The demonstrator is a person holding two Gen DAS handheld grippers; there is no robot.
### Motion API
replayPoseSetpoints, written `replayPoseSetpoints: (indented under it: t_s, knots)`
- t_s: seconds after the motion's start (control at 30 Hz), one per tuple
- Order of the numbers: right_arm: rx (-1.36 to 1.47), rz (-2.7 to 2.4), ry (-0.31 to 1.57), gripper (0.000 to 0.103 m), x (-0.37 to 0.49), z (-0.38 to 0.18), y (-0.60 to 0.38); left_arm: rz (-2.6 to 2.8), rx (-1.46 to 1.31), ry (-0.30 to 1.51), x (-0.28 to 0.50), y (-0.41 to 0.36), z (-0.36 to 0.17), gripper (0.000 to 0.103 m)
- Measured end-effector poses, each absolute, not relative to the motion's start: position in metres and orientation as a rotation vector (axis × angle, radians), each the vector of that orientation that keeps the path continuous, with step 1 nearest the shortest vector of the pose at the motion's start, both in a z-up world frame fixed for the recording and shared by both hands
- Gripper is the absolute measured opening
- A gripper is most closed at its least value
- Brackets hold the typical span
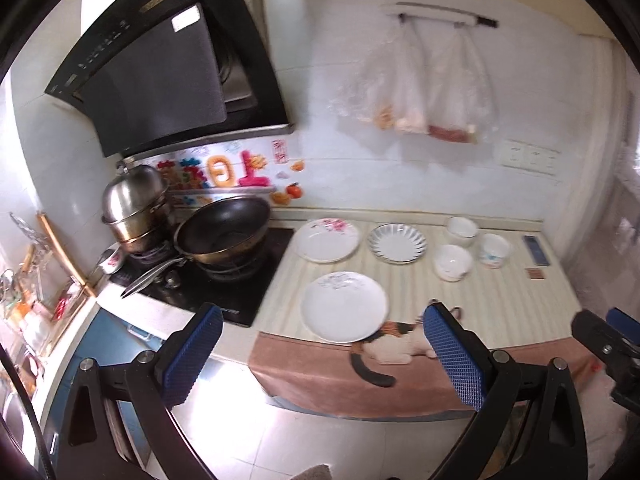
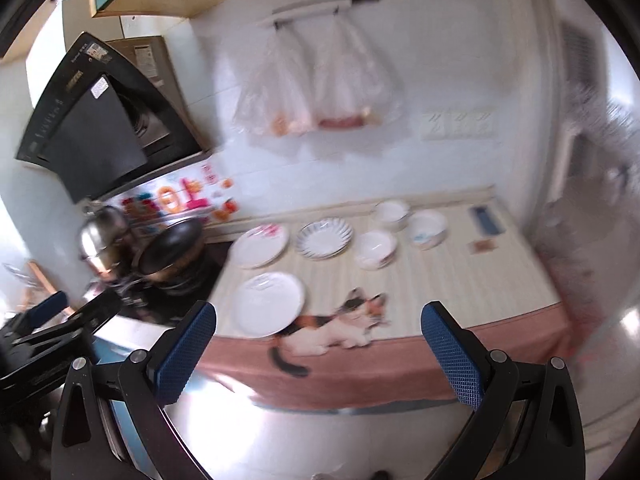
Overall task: Organize plates and bowls
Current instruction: 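Grasp the grey-flower white plate rim with the left tool while the right tool grasps it too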
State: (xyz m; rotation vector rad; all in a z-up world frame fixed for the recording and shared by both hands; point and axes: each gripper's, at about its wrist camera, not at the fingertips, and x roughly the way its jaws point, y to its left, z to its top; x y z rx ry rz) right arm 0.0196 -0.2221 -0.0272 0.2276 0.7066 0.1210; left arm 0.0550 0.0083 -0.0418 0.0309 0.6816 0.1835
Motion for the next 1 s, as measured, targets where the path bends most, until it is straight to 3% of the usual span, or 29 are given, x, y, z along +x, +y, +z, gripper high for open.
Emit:
replayPoseSetpoints:
  t_s: [0.3,0.63,0.83,0.9,0.97,1.0]
  knots:
    - [0.255,0.238,0.972,0.103,0.14,-0.143,-0.203,0.294,-0.044,0.905,0.157,0.065,-0.137,0.103]
    - [0.289,0.218,1.216,0.103,0.305,-0.3,-0.152,0.169,-0.049,1.201,0.313,0.128,-0.278,0.103]
    - [0.325,0.199,1.313,0.099,0.377,-0.369,-0.117,0.038,-0.045,1.359,0.375,0.138,-0.341,0.081]
    - [0.333,0.195,1.336,0.093,0.393,-0.385,-0.108,-0.006,-0.058,1.406,0.387,0.14,-0.358,0.078]
    - [0.345,0.198,1.37,0.078,0.409,-0.402,-0.1,-0.037,-0.075,1.45,0.396,0.141,-0.372,0.066]
    - [0.351,0.198,1.381,0.076,0.412,-0.407,-0.1,-0.048,-0.086,1.469,0.4,0.142,-0.378,0.062]
